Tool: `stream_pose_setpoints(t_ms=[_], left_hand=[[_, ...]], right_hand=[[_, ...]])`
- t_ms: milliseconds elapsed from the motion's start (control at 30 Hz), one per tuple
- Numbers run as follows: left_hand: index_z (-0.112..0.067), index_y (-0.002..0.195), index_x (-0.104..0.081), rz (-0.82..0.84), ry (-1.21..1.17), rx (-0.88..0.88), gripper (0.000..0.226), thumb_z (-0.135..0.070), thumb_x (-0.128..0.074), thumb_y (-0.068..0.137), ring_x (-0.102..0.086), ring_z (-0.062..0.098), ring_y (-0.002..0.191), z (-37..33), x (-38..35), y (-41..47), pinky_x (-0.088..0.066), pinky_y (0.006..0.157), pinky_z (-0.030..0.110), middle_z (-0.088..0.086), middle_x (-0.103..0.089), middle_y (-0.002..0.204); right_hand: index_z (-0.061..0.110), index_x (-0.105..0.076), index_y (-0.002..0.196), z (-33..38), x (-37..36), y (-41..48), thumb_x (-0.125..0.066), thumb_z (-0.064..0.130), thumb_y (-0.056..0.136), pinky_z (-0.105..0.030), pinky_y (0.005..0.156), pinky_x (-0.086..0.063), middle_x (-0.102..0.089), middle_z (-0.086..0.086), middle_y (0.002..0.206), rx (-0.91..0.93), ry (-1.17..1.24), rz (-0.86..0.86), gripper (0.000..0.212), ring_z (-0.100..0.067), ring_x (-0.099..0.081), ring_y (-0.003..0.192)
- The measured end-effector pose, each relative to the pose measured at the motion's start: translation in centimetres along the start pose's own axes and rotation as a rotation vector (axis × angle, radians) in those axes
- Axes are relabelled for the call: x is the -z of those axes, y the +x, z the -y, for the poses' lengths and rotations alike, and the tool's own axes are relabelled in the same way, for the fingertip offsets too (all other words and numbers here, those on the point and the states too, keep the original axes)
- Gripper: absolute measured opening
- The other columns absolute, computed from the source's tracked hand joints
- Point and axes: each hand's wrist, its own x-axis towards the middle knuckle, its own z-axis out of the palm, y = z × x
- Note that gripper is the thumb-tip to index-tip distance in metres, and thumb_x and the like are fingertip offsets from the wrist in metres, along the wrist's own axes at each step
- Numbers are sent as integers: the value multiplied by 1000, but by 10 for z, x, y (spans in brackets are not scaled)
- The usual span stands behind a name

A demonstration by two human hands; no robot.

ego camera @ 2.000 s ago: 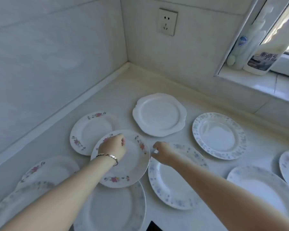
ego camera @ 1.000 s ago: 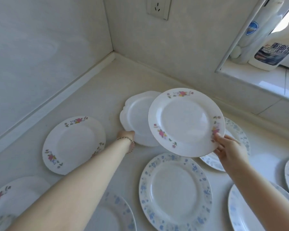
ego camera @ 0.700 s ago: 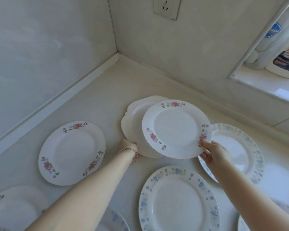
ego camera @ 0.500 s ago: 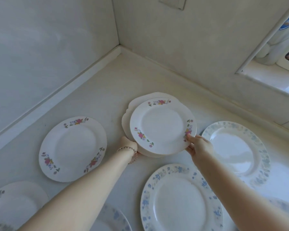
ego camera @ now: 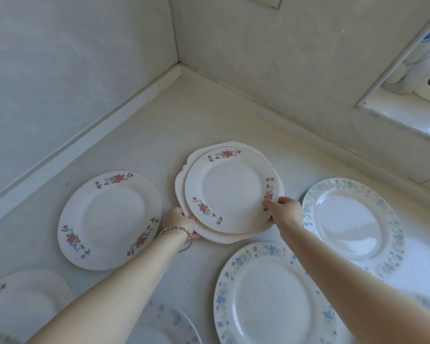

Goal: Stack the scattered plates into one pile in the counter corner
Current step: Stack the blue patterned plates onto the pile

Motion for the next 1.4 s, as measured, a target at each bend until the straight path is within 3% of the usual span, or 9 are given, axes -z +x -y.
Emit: stream_pose_setpoints(t_ms=[200, 300, 433, 733, 867, 967, 1100, 1267, 1400], left_hand=[[-10, 73, -47, -15, -10, 1, 21, -1, -50, 91, -62, 30, 71, 3, -2, 0, -56, 81, 52, 17, -59, 98], [-4, 86, -52, -26, -2, 5, 5, -1, -50, 91, -61, 32, 79, 3, -4, -1, -56, 82, 53, 18, -59, 99], [0, 101, -54, -32, -1, 21, 15, 4, -46, 89, -59, 33, 83, 6, -8, 0, -56, 82, 49, 21, -61, 107], [4, 110, -57, -29, -121, 97, 25, 7, -41, 91, -59, 40, 109, 5, -10, -2, -54, 85, 53, 24, -61, 120], [2, 107, -55, -21, -189, 98, 23, 8, -38, 92, -59, 37, 107, 5, -11, -2, -52, 79, 45, 24, -59, 122], [-1, 98, -55, -19, -189, 83, 20, 12, -42, 89, -60, 36, 102, 5, -11, -5, -51, 77, 40, 25, -60, 122], [5, 116, -54, -14, -277, 119, 35, 20, -41, 87, -54, 28, 94, 5, -12, -13, -48, 83, 41, 26, -57, 127], [8, 127, -48, 33, -319, 168, 45, 22, -46, 84, -57, 33, 111, 1, -13, -28, -47, 95, 44, 19, -57, 111], [9, 127, -47, 32, -297, 154, 47, 25, -45, 83, -57, 35, 115, -1, -16, -34, -46, 97, 48, 25, -56, 130]], right_hand=[[-2, -67, 87, 17, -6, 12, -59, 31, 85, -24, 47, -38, -65, -12, 76, 93, -325, 6, 34, -27, -57, 64], [1, -63, 86, 19, -6, 17, -65, 33, 80, -23, 45, -39, -68, -12, 76, 111, -372, 6, 33, -27, -64, 65], [10, -49, 67, 30, 4, 19, -76, 35, 69, -18, 37, -42, -60, -3, 52, 57, -421, 83, 37, -9, -54, 34], [8, -46, 70, 27, 11, 12, -66, 48, 76, -26, 45, -38, -50, -4, 62, 270, -754, 85, 44, -27, -56, 63], [13, -40, 53, -4, 34, -24, -52, 42, 89, -27, 50, -34, -46, -2, 54, 404, -696, 41, 48, -20, -45, 52], [14, -61, 83, -44, 67, -51, -53, 37, 89, -27, 71, -41, -58, -4, 92, 506, -831, 158, 25, -22, -57, 86], [17, -43, 131, -82, 99, -56, -64, 37, 82, -26, 99, -35, -44, -4, 129, 383, -928, 355, 57, -21, -44, 121], [13, -41, 132, -83, 96, -47, -66, 33, 80, -30, 92, -41, -52, -5, 131, 155, -813, 338, 61, -22, -51, 119], [12, -48, 81, -82, 99, -40, -71, 26, 73, -26, 55, -41, -54, -3, 84, 125, -769, 357, 28, -21, -53, 72]])
